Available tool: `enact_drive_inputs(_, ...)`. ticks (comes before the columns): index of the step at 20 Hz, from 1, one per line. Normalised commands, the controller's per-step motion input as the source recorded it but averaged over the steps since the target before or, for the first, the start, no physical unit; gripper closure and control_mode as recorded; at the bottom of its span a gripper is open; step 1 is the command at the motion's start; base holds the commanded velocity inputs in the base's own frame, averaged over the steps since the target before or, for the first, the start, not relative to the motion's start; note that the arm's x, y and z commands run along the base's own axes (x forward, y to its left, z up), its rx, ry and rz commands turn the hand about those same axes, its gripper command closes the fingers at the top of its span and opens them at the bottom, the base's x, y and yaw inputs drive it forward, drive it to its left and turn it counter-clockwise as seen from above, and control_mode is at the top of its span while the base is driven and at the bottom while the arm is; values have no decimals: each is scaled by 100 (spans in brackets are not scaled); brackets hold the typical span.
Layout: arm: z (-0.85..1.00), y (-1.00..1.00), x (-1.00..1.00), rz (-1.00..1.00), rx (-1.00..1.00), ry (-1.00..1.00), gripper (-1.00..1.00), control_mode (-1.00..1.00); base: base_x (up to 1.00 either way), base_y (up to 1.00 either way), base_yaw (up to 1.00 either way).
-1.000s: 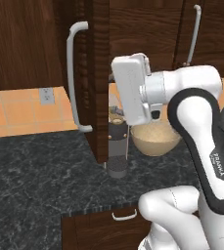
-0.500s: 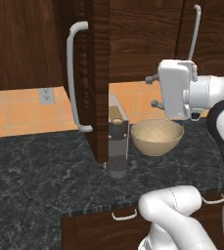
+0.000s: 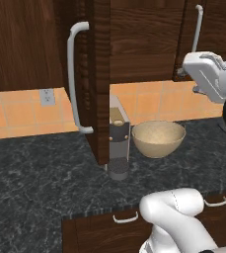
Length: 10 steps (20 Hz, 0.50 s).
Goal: Open the cabinet, pick up the bread from the cabinet and place it in the basket. Then move the basket to the dining counter.
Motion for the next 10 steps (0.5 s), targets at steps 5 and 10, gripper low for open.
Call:
enact_drive_inputs(5,7,-53,0,-22,-60,-31,-100,-100,0,0,0)
enact_drive_inputs(10,26,-74,6,-5,-50,-15,-100,-100,0,0,0)
